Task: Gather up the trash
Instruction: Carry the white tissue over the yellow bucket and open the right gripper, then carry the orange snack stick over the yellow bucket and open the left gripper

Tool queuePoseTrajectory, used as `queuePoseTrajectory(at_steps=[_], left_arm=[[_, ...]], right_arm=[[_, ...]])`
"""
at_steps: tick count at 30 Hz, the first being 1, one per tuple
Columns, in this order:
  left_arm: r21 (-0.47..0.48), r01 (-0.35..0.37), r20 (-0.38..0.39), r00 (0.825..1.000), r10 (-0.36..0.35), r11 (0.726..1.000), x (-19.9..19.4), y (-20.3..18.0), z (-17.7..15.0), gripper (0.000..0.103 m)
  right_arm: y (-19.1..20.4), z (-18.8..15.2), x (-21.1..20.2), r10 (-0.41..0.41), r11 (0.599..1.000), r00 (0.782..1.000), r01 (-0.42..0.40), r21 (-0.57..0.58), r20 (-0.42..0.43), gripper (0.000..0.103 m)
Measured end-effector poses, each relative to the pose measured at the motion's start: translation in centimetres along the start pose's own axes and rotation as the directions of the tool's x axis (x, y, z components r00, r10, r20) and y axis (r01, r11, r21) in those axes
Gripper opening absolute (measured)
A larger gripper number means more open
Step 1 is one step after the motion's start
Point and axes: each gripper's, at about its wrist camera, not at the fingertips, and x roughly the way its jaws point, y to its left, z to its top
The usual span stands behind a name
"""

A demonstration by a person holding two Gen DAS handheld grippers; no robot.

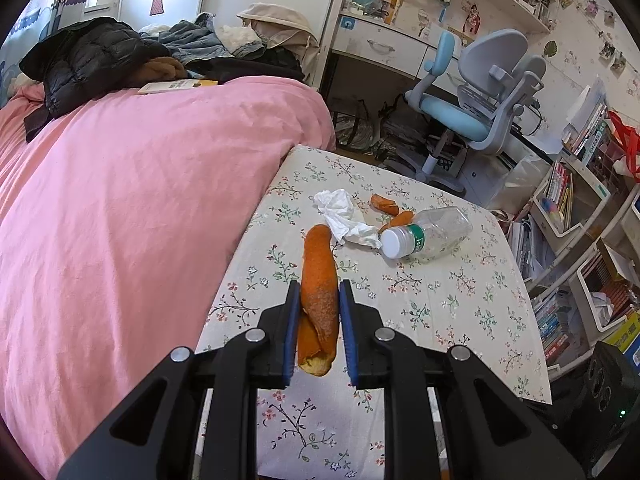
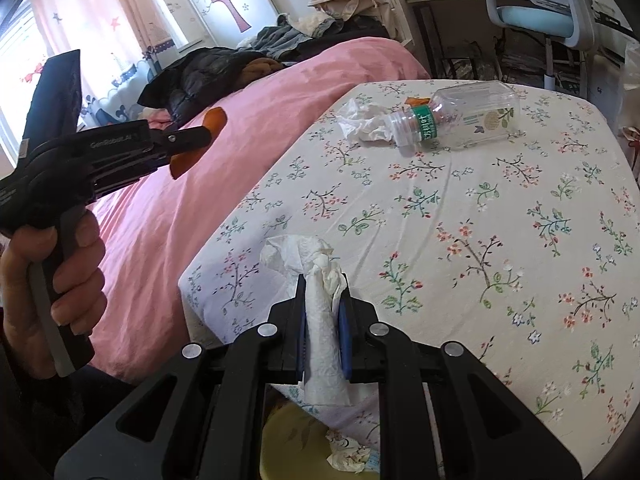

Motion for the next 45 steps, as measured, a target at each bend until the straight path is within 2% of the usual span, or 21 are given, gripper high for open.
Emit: queuePoseTrajectory(at_steps=[8,18,21,24,25,26,27,28,31,40,45], left_arm=[[-0.014,0.02,-0.005,1.0,-0.02,1.0,-0.8,0.5,-1.2,0.02],[0.032,0.021,-0.032,0.999,-0.02,0.999,-2.1,-0.7,-4.4,0.02],[0.044,0.02,-0.042,0.999,-0.018,0.999,-2.6,-1.1,-5.7,0.02],[0.055,0.017,-0.056,0.998,-0.014,0.998,-3.0,-1.5,-6.9,0.02],[0.058,0.016,-0.063,0.998,-0.013,0.998,-3.1,-1.6,-7.4,0.02],[0.06,0.016,-0.069,0.998,-0.012,0.998,-3.2,-1.7,-8.0,0.02],[0.06,0.016,-0.073,0.997,-0.012,0.998,-3.3,-1.7,-8.4,0.02],[0.06,0.018,-0.077,0.997,-0.013,0.998,-3.5,-1.8,-8.8,0.02],[0.062,0.025,-0.08,0.997,-0.02,0.998,-4.2,-1.9,-9.9,0.02],[0.09,0.055,-0.114,0.992,-0.044,0.994,-5.0,-3.2,-12.7,0.02],[0.131,0.076,-0.185,0.981,-0.051,0.988,-4.7,-5.0,-15.4,0.02]], right_arm=[[1.2,-2.4,-0.8,0.053,0.998,0.999,-0.053,0.02,-0.007,0.013],[2.5,-6.7,-3.0,0.125,0.991,0.992,-0.123,0.058,-0.032,0.013],[3.1,-8.3,-3.2,0.138,0.989,0.988,-0.134,0.063,-0.064,0.013],[4.1,-10.4,-2.8,0.135,0.99,0.981,-0.129,0.051,-0.139,0.014],[4.3,-11.0,-2.6,0.122,0.992,0.979,-0.116,0.045,-0.161,0.017],[4.5,-11.5,-2.4,0.106,0.994,0.977,-0.1,0.041,-0.183,0.031],[4.5,-11.9,-2.3,0.099,0.995,0.976,-0.092,0.042,-0.193,0.051],[4.5,-12.3,-2.3,0.089,0.996,0.976,-0.081,0.048,-0.2,0.062],[4.0,-12.6,-2.8,0.056,0.997,0.979,-0.044,0.067,-0.194,0.063],[1.3,-12.0,-5.3,-0.036,0.985,0.997,0.048,0.165,-0.074,0.069],[0.3,-11.6,-6.2,-0.071,0.978,0.997,0.072,0.197,-0.013,0.07]])
